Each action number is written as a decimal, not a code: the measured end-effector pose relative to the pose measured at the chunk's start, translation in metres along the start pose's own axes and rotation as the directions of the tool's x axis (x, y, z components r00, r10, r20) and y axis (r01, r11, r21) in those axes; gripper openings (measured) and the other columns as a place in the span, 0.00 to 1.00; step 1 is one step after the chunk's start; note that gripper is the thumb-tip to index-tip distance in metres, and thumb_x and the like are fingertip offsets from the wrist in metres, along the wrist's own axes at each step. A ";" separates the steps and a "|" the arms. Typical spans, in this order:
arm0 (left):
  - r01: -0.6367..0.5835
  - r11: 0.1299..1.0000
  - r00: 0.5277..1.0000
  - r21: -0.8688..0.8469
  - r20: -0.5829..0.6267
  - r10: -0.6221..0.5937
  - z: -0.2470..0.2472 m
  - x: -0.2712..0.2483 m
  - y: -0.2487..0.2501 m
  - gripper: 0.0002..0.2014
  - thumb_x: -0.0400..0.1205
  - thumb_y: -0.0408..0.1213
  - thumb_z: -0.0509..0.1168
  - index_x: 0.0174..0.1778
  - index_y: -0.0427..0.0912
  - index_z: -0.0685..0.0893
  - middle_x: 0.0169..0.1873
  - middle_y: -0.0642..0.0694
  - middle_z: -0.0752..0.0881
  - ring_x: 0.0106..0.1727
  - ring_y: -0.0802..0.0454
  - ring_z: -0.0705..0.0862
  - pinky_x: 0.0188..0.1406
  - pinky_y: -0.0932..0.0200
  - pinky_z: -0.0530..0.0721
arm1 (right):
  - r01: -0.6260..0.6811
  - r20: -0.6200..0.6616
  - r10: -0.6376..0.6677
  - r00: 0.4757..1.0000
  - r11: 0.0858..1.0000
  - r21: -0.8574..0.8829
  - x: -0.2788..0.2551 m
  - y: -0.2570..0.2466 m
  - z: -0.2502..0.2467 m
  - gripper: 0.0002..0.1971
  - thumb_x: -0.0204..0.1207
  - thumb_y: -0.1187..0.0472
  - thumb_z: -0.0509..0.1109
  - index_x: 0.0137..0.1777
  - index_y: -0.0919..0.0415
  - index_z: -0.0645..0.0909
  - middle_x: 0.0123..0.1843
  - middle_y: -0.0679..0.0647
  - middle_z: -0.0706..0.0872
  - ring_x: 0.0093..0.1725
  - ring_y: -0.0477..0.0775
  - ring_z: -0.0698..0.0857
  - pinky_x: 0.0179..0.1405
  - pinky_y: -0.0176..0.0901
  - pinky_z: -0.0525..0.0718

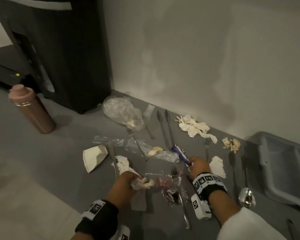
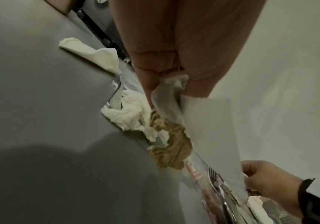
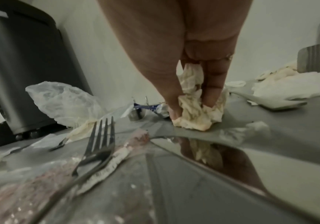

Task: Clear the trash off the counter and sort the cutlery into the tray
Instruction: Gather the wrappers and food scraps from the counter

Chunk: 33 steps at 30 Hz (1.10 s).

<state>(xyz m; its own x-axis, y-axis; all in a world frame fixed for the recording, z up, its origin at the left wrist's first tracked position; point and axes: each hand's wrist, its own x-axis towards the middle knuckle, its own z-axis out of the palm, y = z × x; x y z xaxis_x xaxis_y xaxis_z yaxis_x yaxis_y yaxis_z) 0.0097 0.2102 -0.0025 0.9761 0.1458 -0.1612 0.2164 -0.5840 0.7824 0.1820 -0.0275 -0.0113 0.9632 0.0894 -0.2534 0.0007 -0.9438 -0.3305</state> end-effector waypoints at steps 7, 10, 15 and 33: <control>0.122 0.956 0.991 0.266 0.018 -0.132 -0.013 0.020 -0.006 0.14 0.79 0.34 0.63 0.61 0.43 0.81 0.78 0.38 0.62 0.78 0.41 0.65 0.75 0.56 0.66 | -0.066 -0.002 0.067 0.998 0.985 0.160 -0.008 0.000 -0.010 0.06 0.71 0.71 0.67 0.45 0.66 0.84 0.40 0.63 0.86 0.47 0.66 0.86 0.48 0.51 0.84; 0.168 0.942 0.966 0.292 0.144 -0.216 -0.009 0.028 -0.005 0.14 0.77 0.35 0.65 0.58 0.45 0.84 0.68 0.40 0.76 0.67 0.43 0.76 0.69 0.55 0.74 | -0.099 -0.012 0.104 0.994 0.968 0.233 -0.011 0.007 -0.009 0.11 0.72 0.71 0.64 0.32 0.57 0.79 0.36 0.64 0.89 0.38 0.65 0.87 0.42 0.56 0.89; 0.185 0.929 0.966 0.320 0.115 -0.232 0.003 0.035 -0.013 0.09 0.73 0.40 0.70 0.48 0.50 0.87 0.55 0.40 0.85 0.56 0.44 0.83 0.58 0.56 0.77 | -0.140 -0.084 0.196 0.977 0.888 0.437 -0.021 0.008 -0.025 0.08 0.75 0.69 0.63 0.44 0.66 0.84 0.36 0.61 0.88 0.36 0.60 0.84 0.34 0.43 0.84; -0.419 0.876 0.805 -0.237 0.350 0.480 0.110 0.004 0.195 0.16 0.70 0.32 0.68 0.30 0.64 0.84 0.34 0.74 0.86 0.40 0.76 0.83 0.42 0.83 0.76 | -0.016 -0.445 0.717 0.536 0.536 0.844 -0.260 0.185 -0.087 0.05 0.67 0.69 0.76 0.40 0.60 0.84 0.31 0.52 0.84 0.28 0.35 0.81 0.27 0.18 0.75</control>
<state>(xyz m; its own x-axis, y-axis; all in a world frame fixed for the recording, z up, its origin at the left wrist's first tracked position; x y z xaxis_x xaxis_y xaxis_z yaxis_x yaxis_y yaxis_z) 0.0578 0.0091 0.0837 0.8963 -0.4421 0.0350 -0.2243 -0.3838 0.8957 -0.0449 -0.2531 0.0728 0.6369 -0.7703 0.0320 -0.2419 -0.2391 -0.9404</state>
